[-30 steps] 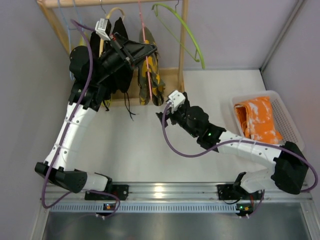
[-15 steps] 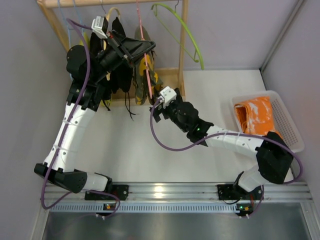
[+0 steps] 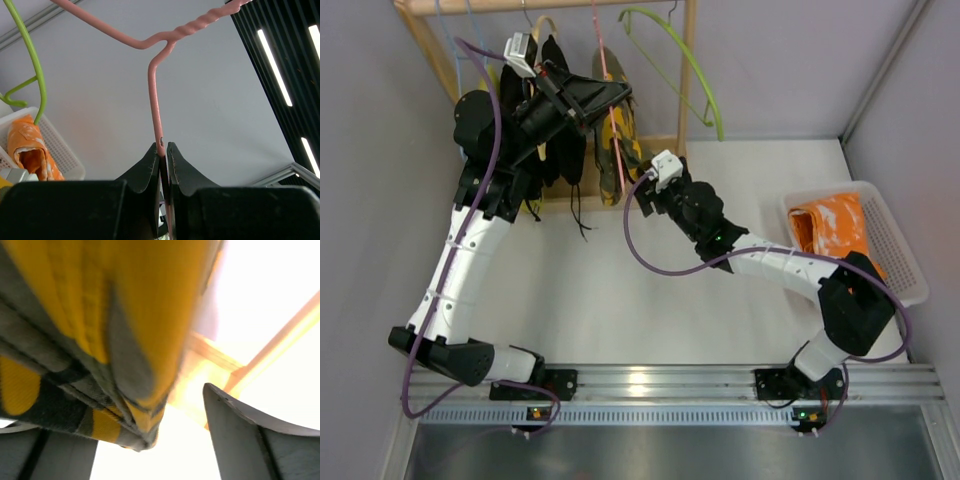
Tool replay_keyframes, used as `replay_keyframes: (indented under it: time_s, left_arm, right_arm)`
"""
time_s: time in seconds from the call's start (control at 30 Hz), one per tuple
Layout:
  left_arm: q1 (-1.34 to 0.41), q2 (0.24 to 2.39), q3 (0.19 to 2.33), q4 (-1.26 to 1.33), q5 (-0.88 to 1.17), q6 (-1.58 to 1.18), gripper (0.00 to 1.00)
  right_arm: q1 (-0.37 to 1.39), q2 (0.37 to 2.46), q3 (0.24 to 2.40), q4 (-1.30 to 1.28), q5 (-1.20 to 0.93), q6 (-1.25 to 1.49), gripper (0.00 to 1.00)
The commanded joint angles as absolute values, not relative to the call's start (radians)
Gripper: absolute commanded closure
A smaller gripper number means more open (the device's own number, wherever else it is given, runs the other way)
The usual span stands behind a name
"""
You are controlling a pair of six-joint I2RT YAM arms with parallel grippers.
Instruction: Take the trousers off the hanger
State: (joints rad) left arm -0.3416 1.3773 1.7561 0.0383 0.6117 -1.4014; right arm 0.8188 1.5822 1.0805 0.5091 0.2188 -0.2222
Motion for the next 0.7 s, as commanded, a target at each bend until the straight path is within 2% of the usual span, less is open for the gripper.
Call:
replay_keyframes:
  time_s: [0.0,0.13,0.17,0.23,0.27,0.37,0.4,0.67]
  left_arm:
    - [-0.344,1.312,1.838,0.259,0.589,-1.391,1.0]
    - [-0.344,1.309,1.838,0.258,0.586,-1.399,1.0]
    - [-0.345,1.308,1.836,0.258,0.586,-1.399,1.0]
    - [-0.345,1.305,1.833,0.259,0.584,-1.399,1.0]
    - [-0.344,1.305,1.83,0.258,0.584,-1.401,1.0]
    - [-0.344,1.299,1.822,0.258,0.583,-1.404,1.0]
    - [-0.345,1.302,1.822,0.258,0.583,-1.404,1.0]
    - [-0.344,1.312,1.842,0.258,0.578,-1.404,1.0]
  right_arm:
    - [0.773,1.569,1.141,0.558,0.181,-0.239,0.26]
    - [0.753,1.577,1.17,0.554,0.14,-0.233,0.38]
    - [0.75,1.578,1.178,0.551,0.126,-0.233,0.44]
    - [0.749,1.583,1.193,0.554,0.114,-0.233,0.47]
    - [0.749,1.586,1.2,0.554,0.107,-0.23,0.45]
    - [0.749,1.591,1.229,0.538,0.072,-0.209,0.25]
    - [0.749,1.595,1.236,0.528,0.051,-0.2,0.23]
    - [0.807,1.608,1.19,0.502,-0.02,-0.207,0.17]
